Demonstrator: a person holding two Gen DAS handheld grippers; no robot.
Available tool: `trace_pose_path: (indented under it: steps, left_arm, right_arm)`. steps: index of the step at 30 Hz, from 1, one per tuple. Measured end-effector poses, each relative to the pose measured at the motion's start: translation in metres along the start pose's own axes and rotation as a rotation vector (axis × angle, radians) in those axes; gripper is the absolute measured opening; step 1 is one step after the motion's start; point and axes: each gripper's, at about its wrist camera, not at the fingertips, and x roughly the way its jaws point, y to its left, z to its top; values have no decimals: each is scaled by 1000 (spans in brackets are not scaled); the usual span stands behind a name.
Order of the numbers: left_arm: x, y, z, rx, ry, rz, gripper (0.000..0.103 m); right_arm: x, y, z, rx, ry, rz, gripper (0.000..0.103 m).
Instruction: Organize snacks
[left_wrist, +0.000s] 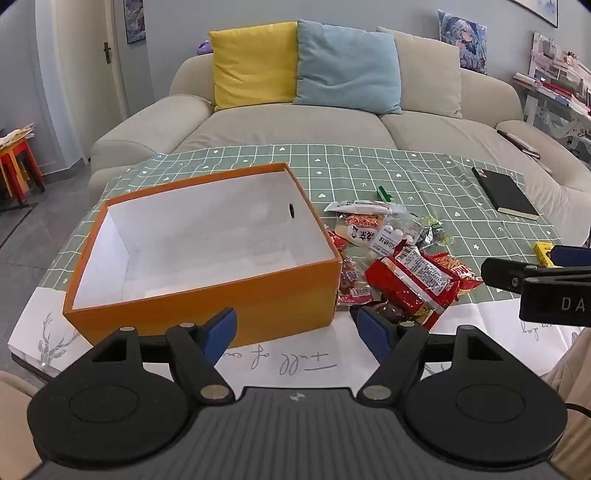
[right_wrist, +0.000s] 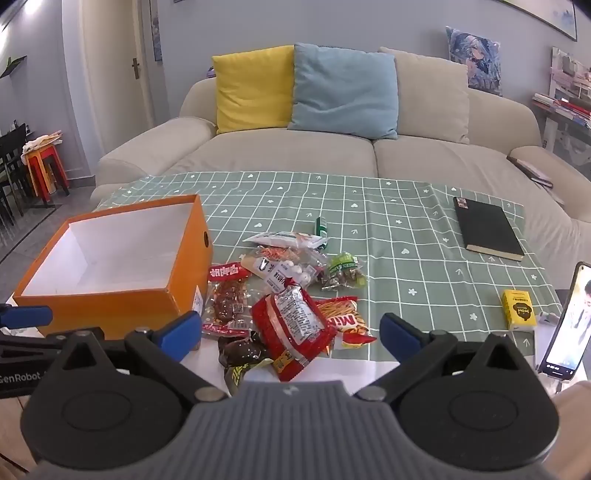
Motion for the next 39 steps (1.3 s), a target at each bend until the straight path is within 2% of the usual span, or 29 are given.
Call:
trace_pose_path:
  steps: [4, 5, 7, 12, 39]
  left_arm:
    - [3, 0, 0, 5, 25, -33, 83]
    - [5, 1, 0, 16, 38, -12, 82]
    - [8, 2, 1, 9, 48, -25, 82]
    - [3, 1, -2, -6, 23, -25, 82]
    - [7, 1, -5, 3, 70, -33, 82]
  right_arm:
    - [-1, 1, 1, -6, 1, -8, 99]
    - [-2, 1, 1, -5, -2, -8, 99]
    - [0, 1, -1, -8, -2, -10, 99]
    - [-1, 2, -2, -16, -2, -15, 99]
    - [2, 4, -1, -24, 25, -27, 99]
